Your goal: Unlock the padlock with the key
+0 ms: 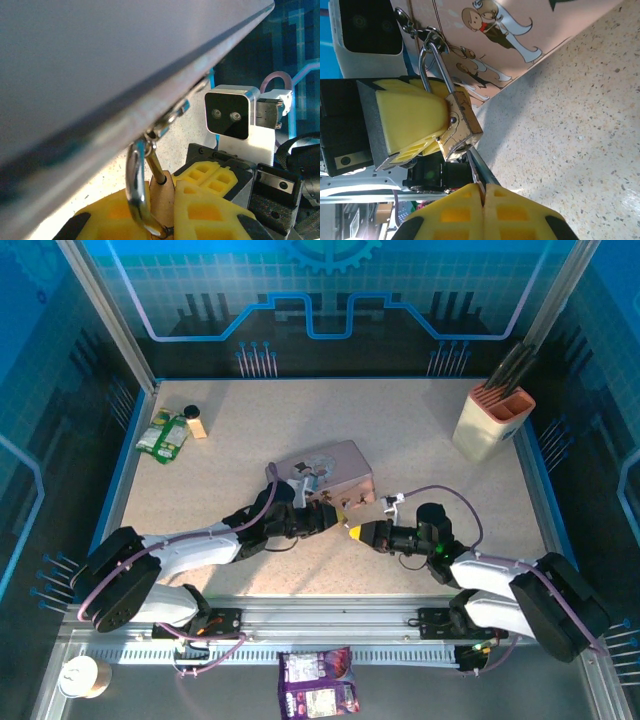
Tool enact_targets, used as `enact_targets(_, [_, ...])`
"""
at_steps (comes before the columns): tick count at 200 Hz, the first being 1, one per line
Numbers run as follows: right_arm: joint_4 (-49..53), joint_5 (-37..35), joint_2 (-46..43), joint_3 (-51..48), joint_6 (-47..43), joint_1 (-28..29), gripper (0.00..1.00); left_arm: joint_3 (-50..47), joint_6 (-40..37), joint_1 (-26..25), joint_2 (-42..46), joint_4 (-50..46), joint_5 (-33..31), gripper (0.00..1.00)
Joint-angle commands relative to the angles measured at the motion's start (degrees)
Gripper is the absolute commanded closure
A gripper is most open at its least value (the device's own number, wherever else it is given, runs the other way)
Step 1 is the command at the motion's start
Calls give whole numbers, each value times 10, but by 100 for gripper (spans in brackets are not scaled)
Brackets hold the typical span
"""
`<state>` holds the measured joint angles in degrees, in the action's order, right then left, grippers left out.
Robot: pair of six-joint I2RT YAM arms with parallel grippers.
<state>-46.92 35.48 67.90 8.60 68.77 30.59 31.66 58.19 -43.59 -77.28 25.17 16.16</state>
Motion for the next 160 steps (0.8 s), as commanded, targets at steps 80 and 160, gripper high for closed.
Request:
enact_targets(80, [-239, 18, 123, -8, 75, -12, 100, -1, 17, -4, 10, 80, 60, 100])
enact_targets(160, [-44, 21, -1, 8, 3, -32, 100, -1, 17, -5, 1, 83, 66, 100])
